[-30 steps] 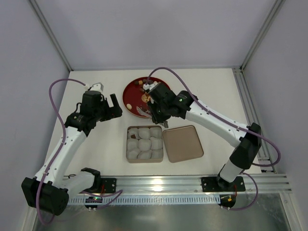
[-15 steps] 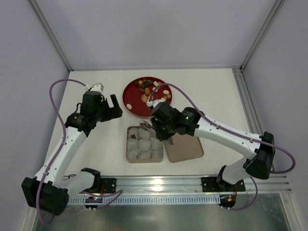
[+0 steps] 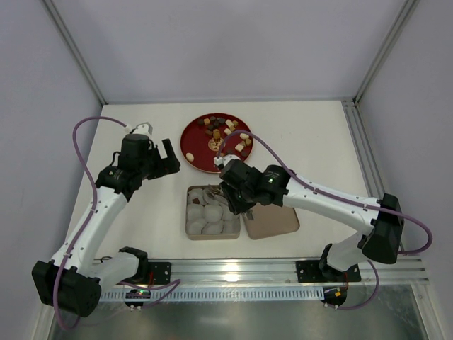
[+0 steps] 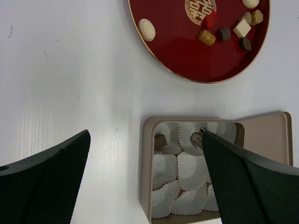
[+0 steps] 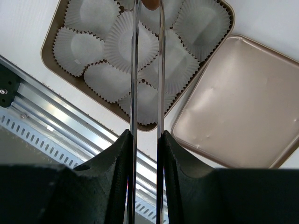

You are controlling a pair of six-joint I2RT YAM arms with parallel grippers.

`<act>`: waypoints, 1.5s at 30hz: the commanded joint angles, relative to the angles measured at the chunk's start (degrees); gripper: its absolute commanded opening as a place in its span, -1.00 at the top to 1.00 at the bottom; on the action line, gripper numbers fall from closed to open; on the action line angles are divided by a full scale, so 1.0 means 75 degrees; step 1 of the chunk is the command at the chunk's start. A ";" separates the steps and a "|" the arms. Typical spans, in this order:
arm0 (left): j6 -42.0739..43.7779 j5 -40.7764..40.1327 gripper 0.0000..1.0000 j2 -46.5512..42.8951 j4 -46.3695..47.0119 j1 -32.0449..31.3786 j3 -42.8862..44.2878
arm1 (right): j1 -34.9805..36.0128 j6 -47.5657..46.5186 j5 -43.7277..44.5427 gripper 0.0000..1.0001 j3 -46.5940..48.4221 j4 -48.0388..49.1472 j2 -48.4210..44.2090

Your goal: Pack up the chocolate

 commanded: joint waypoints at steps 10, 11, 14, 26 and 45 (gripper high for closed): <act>-0.0060 0.0038 -0.99 -0.0023 0.0263 0.0064 -0.0031 | 0.0030 0.0096 0.0092 0.42 -0.0378 0.0566 0.0175; -0.0048 0.0026 -0.99 -0.0011 0.0251 0.0064 -0.0031 | 0.0042 0.0096 0.0080 0.42 -0.0402 0.0601 0.0187; -0.0059 0.0014 -0.99 -0.0011 0.0251 0.0064 -0.0031 | 0.0042 0.0084 0.0115 0.32 -0.0402 0.0649 0.0222; -0.0048 0.0014 -0.99 0.0001 0.0251 0.0052 -0.0031 | 0.0042 0.0049 0.0221 0.16 -0.0308 0.0543 0.0269; -0.0048 0.0026 -0.99 -0.0035 0.0251 0.0064 -0.0031 | -0.0719 -0.0794 0.0069 0.14 0.1156 -0.0148 -0.0188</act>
